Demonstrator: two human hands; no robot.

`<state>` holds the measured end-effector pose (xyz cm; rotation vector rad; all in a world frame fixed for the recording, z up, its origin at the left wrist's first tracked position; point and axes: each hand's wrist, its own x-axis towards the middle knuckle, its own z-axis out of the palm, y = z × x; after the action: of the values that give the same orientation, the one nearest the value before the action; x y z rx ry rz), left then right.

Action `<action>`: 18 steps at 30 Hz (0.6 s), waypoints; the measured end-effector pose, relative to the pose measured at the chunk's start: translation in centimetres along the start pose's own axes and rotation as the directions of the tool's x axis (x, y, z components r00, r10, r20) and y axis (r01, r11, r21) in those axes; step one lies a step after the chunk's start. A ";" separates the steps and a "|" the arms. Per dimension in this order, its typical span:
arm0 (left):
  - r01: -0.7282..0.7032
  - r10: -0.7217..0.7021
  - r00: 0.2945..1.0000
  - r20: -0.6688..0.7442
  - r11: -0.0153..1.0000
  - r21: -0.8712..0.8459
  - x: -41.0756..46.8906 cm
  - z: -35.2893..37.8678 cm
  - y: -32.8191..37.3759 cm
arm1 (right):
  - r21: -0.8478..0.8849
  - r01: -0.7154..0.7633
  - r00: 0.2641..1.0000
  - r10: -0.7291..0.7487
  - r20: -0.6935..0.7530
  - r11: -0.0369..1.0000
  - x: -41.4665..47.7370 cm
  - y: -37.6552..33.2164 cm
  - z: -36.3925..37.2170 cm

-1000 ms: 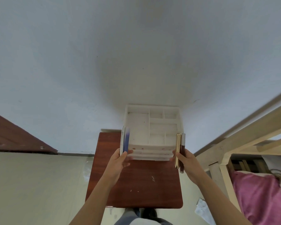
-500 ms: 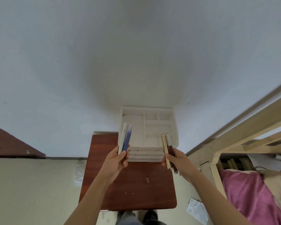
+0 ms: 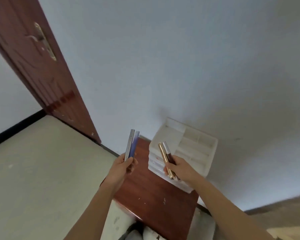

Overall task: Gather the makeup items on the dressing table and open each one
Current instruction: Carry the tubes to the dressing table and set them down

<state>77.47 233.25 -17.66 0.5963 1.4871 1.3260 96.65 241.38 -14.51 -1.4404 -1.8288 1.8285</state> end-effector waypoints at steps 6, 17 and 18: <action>-0.062 0.004 0.910 -0.415 0.990 -0.126 -8.9 -1.4 -3.7 | -0.241 0.074 0.976 -0.021 0.217 0.968 -2.1 0.7 1.0; -0.148 -0.046 0.658 -0.752 0.971 -0.189 -25.7 -6.1 -8.3 | -0.385 0.300 0.816 -0.026 0.577 0.873 -6.9 -0.7 12.7; -0.160 -0.052 0.628 -0.777 0.968 -0.194 -27.3 -6.7 -8.6 | -0.384 0.327 0.789 -0.026 0.613 0.863 -7.6 -1.0 14.4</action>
<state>83.59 204.46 -16.83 -0.1654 1.9383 1.9254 89.83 226.58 -13.22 -0.7576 -2.7724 1.9531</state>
